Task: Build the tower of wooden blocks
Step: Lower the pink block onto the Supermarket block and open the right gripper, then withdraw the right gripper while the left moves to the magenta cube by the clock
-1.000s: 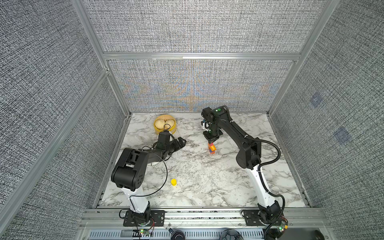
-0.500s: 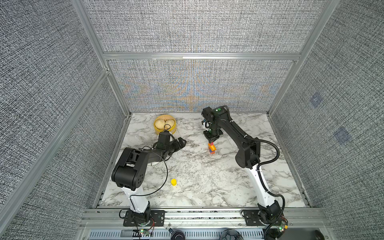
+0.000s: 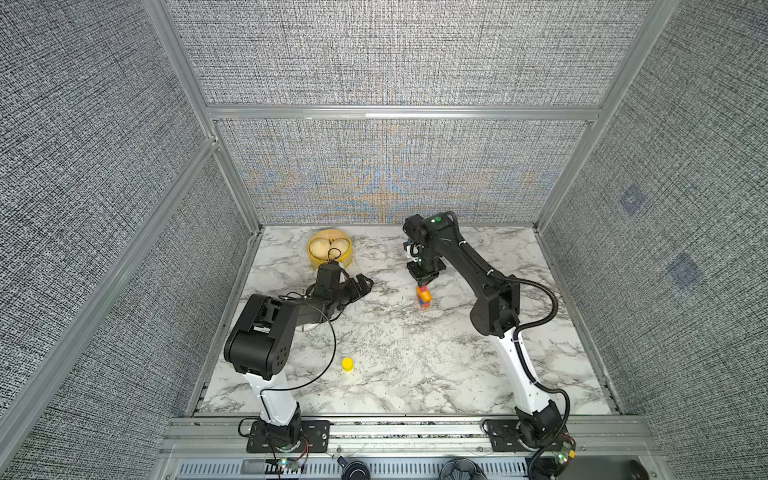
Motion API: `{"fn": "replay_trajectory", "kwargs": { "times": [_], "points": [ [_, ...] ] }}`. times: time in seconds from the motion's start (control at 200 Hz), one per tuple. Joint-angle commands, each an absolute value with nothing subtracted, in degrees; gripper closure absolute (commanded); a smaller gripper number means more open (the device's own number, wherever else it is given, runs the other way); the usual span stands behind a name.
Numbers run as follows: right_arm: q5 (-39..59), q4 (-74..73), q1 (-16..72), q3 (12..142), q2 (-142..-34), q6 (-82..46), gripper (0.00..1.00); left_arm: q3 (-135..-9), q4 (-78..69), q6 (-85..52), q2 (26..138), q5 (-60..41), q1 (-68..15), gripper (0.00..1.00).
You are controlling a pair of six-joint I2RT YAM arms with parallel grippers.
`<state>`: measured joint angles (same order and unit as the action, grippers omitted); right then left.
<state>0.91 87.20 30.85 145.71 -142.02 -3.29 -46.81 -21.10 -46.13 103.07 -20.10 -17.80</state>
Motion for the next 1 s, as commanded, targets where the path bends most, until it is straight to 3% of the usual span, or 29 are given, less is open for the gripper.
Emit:
{"fn": "replay_trajectory", "kwargs": {
  "times": [0.0,0.355,0.72,0.995],
  "points": [
    [0.9,88.2,30.9,146.1,-142.2,-3.3,0.82,-46.8,-22.3,-46.2,103.2,-20.7,-17.7,0.01],
    [0.9,88.3,30.9,146.3,-142.2,-3.2,0.70,-46.8,-22.6,-46.4,103.2,-20.8,-17.7,0.01],
    [0.2,86.9,30.8,145.8,-138.6,-2.9,0.64,-47.5,-20.1,-45.9,101.5,-20.6,-17.7,0.01],
    [-0.6,71.4,30.7,127.6,-123.0,-3.4,0.63,-51.4,-2.1,-39.1,93.0,-13.4,-17.6,0.01]
  ]
}}
